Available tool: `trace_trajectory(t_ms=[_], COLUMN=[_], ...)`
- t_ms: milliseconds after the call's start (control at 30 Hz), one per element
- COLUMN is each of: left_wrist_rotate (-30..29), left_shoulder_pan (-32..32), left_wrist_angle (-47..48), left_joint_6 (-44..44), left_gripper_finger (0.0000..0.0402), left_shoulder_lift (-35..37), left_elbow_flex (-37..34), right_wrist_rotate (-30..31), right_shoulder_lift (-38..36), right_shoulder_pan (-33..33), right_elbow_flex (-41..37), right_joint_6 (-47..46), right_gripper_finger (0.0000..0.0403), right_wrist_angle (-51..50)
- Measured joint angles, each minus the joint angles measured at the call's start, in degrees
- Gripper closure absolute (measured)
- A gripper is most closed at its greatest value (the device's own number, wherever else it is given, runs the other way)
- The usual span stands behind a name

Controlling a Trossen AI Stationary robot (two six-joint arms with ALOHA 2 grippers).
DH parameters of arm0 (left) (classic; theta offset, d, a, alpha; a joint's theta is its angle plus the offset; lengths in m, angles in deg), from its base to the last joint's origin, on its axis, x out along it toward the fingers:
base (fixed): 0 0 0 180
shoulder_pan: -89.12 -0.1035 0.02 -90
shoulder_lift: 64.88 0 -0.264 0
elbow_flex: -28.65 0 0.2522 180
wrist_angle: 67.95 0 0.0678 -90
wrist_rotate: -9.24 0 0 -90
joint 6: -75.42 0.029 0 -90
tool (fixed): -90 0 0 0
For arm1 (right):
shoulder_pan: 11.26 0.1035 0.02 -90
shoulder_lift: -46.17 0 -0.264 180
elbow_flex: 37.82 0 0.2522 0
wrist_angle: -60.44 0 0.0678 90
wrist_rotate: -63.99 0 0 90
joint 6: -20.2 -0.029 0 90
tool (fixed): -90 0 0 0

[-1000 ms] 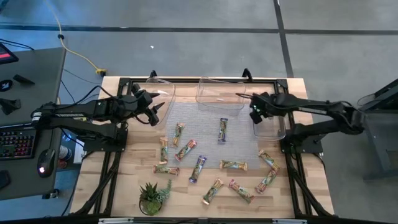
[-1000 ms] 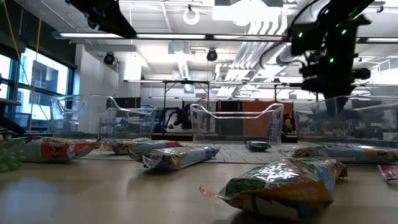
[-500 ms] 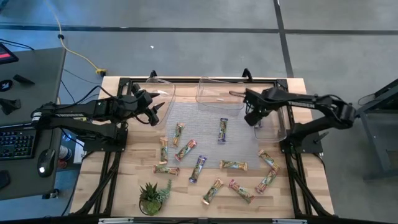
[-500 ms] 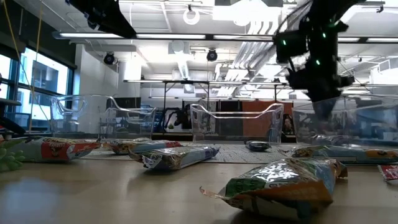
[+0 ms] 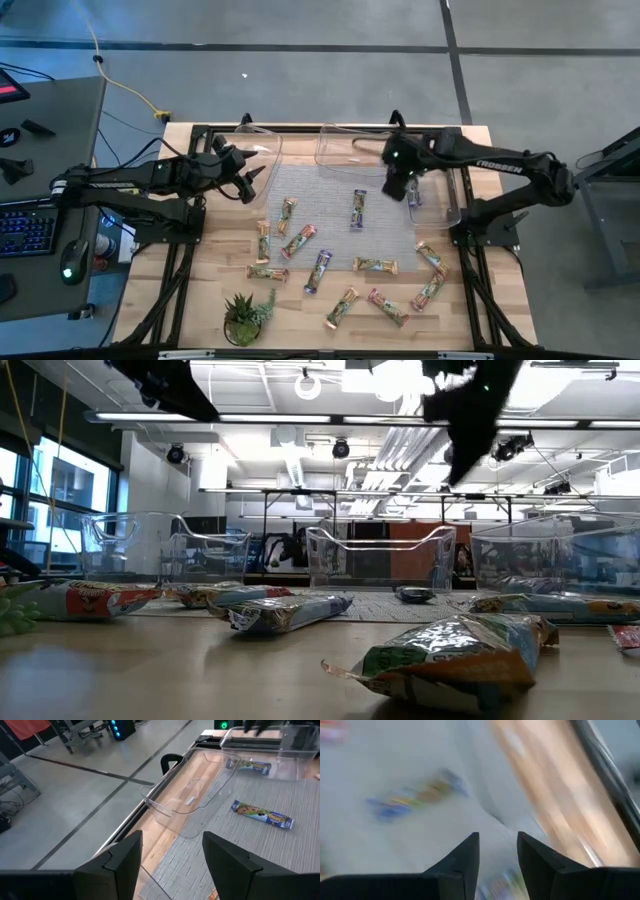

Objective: Pick and place Granola Bars by type
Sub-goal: Put the blue granola bar into the right transparent bin

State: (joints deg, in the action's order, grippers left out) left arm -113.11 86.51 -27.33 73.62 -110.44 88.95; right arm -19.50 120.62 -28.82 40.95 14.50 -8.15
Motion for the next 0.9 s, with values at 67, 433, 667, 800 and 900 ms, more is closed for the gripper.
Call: trace_trajectory(t_ms=[67, 433, 667, 800, 900], left_wrist_rotate=[0.0, 1.6, 1.6, 3.5, 5.2], left_shoulder_pan=[0.0, 0.0, 0.0, 0.0, 0.0], left_wrist_angle=[0.4, 0.5, 0.5, 0.5, 0.5], left_joint_6=[0.0, 0.0, 0.0, 0.0, 0.0], left_gripper_finger=[0.02, 0.02, 0.02, 0.02, 0.02], left_shoulder_lift=[0.0, 0.0, 0.0, 0.0, 0.0], left_elbow_flex=[0.0, 0.0, 0.0, 0.0, 0.0], right_wrist_rotate=[-5.0, -6.7, -8.5, -8.6, -9.4], right_shoulder_lift=[0.0, 0.1, 0.2, 0.2, 0.2], right_shoulder_pan=[3.5, 15.3, 15.2, 15.4, 15.4], right_elbow_flex=[-1.3, -15.3, -19.8, -22.6, -23.8], right_joint_6=[9.5, 24.7, 21.7, 23.8, 24.1], right_gripper_finger=[0.0288, 0.0288, 0.0288, 0.0288, 0.0288], right_wrist_angle=[6.5, 37.0, 40.5, 45.0, 47.2])
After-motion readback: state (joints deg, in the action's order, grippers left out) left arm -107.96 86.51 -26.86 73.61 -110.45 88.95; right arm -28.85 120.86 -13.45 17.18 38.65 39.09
